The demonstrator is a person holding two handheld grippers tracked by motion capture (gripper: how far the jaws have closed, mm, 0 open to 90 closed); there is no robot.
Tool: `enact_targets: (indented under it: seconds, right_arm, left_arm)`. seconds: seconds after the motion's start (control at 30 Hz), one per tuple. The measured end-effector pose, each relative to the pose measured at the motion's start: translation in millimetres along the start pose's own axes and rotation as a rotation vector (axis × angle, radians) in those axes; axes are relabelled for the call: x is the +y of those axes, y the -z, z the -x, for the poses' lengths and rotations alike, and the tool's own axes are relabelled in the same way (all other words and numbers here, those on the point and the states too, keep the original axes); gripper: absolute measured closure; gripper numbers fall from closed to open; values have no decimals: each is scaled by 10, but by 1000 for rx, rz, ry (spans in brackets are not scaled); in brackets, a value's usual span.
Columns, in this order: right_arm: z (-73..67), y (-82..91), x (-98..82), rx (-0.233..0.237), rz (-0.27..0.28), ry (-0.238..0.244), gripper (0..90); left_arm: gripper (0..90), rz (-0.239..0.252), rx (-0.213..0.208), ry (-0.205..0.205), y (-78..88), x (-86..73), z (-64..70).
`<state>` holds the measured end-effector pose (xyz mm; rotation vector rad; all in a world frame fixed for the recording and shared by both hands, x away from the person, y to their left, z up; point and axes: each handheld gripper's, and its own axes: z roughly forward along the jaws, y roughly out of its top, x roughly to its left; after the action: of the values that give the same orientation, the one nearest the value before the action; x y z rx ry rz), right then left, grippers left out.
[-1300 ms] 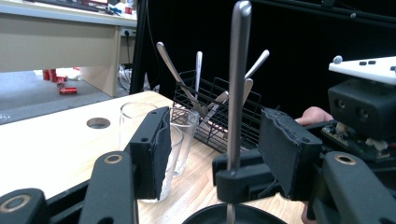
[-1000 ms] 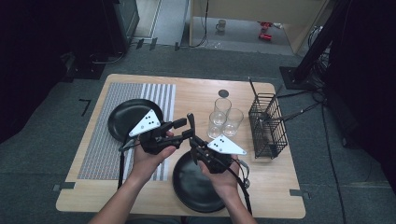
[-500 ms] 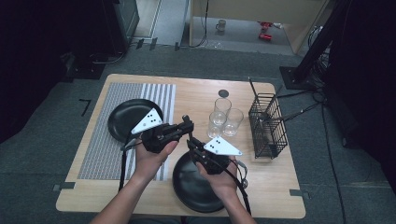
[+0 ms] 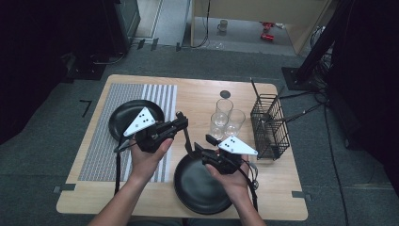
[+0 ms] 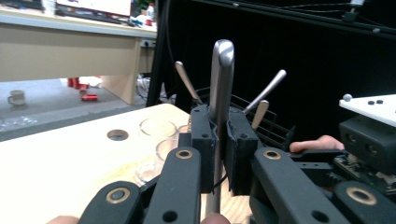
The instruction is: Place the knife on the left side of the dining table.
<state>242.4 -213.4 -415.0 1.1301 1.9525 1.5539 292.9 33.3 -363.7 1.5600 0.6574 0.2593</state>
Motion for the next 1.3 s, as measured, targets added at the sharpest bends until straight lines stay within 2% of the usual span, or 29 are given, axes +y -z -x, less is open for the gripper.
enact_targets:
  seconds: [0.13, 0.23, 0.3, 0.53, 0.67, 0.87, 1.1, 1.3]
  right_arm:
    - [59, 38, -56, -13, -43, 18, 332]
    - [115, 70, -106, -13, -72, 9, 146]
    - [143, 101, -145, -20, -108, 35, 78]
    - [327, 296, -284, -76, -123, -9, 74]
    - [431, 424, -404, -49, -151, 1, 46]
    - [575, 603, -582, -113, -181, -19, 27]
    - [739, 793, -792, -172, -201, -43, 20]
    - [845, 900, -959, -189, -200, -85, 18]
  left_arm:
    - [854, 7, 23, -4, 44, 15, -37]
    - [854, 15, 39, -5, 86, 29, -70]
    - [854, 20, 52, -7, 115, 36, -95]
    - [854, 23, 86, -11, 224, 48, -192]
    - [854, 25, 103, -17, 283, 48, -238]
    - [854, 32, 141, -9, 426, 27, -350]
    - [854, 36, 163, 0, 535, 1, -426]
    - [854, 34, 177, 5, 580, -45, -470]
